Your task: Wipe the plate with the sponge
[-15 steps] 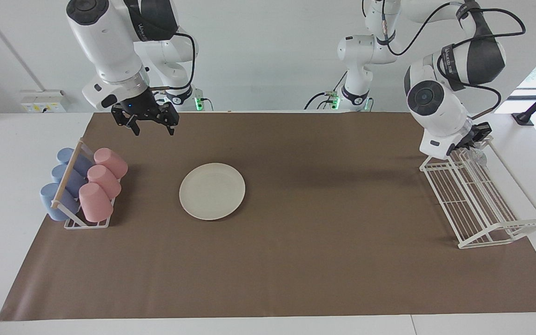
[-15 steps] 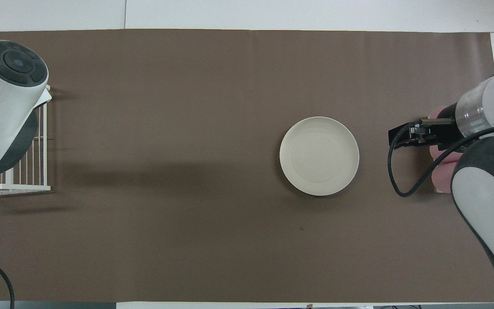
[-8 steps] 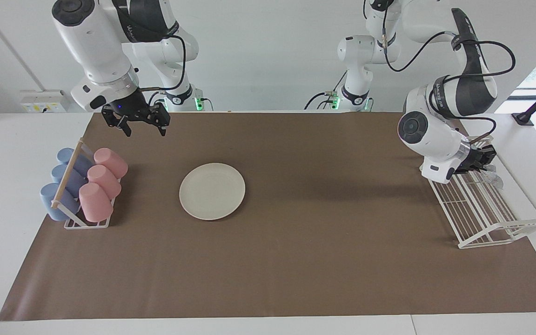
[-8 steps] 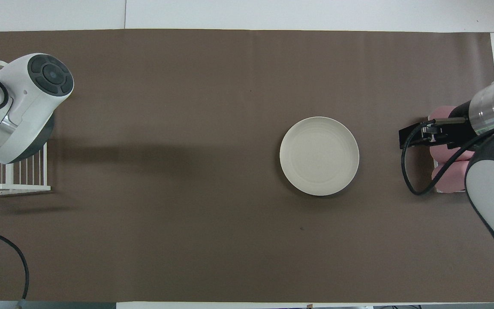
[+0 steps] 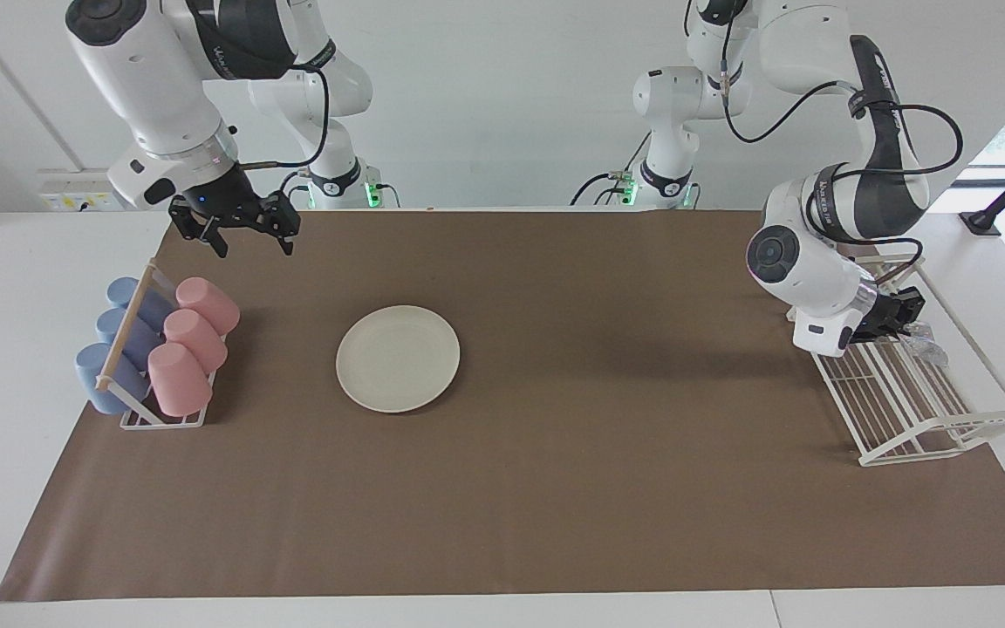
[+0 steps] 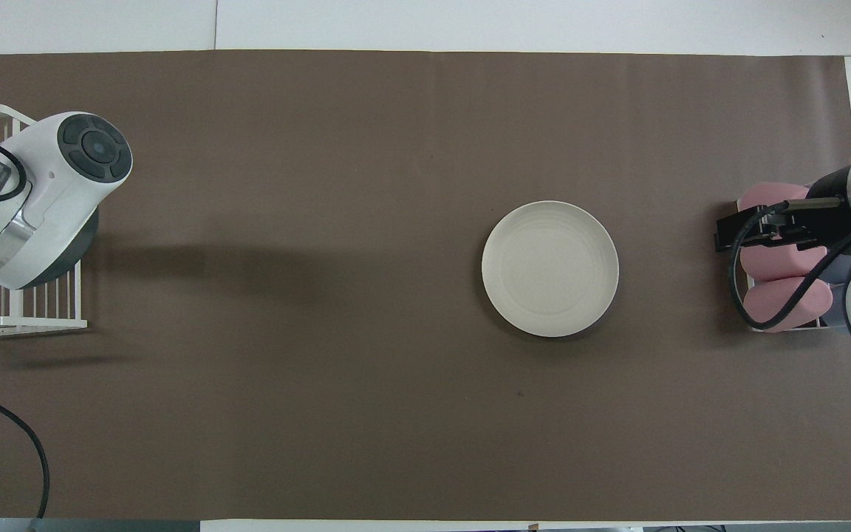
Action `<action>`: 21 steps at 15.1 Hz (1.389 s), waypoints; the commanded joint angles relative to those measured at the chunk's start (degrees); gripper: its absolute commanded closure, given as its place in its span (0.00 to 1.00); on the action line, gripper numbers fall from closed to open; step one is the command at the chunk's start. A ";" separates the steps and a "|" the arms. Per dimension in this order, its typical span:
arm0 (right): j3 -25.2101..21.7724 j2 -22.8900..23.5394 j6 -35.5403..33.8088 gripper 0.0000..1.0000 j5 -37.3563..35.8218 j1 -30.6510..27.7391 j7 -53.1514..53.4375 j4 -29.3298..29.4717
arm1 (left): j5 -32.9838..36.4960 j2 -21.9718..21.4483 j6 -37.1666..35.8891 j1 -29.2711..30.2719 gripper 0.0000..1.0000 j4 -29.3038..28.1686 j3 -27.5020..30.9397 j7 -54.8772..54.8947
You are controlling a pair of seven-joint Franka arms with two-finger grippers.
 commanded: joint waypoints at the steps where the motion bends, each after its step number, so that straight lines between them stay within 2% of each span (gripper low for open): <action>1: -0.75 0.77 -0.29 0.00 -0.92 0.32 -2.24 1.81 | -1.06 -1.36 0.80 0.00 1.00 -1.36 -0.19 -0.98; 12: -1.63 0.24 -0.82 0.00 -0.92 -0.21 -2.60 1.90 | -2.21 -1.36 0.88 -0.88 1.00 -1.45 -0.37 -1.25; 15: -1.63 0.06 -1.26 0.00 -0.84 -0.21 -2.51 1.90 | -3.97 -1.27 1.15 -0.88 0.73 -1.36 -0.28 -1.33; 16: -1.63 0.06 -1.26 0.00 -0.84 -0.21 -2.51 1.81 | -4.41 -1.27 1.15 -0.88 0.50 -1.36 -0.37 -1.42; 17: -1.63 0.06 -1.35 0.00 -0.84 -0.21 -2.51 1.90 | -4.50 -1.27 1.15 -0.88 0.34 -1.36 -0.37 -1.42; 21: -1.63 0.15 -0.74 0.00 -1.01 0.05 -2.33 1.99 | -4.59 -1.27 1.24 -0.88 0.23 -1.36 -0.37 -1.42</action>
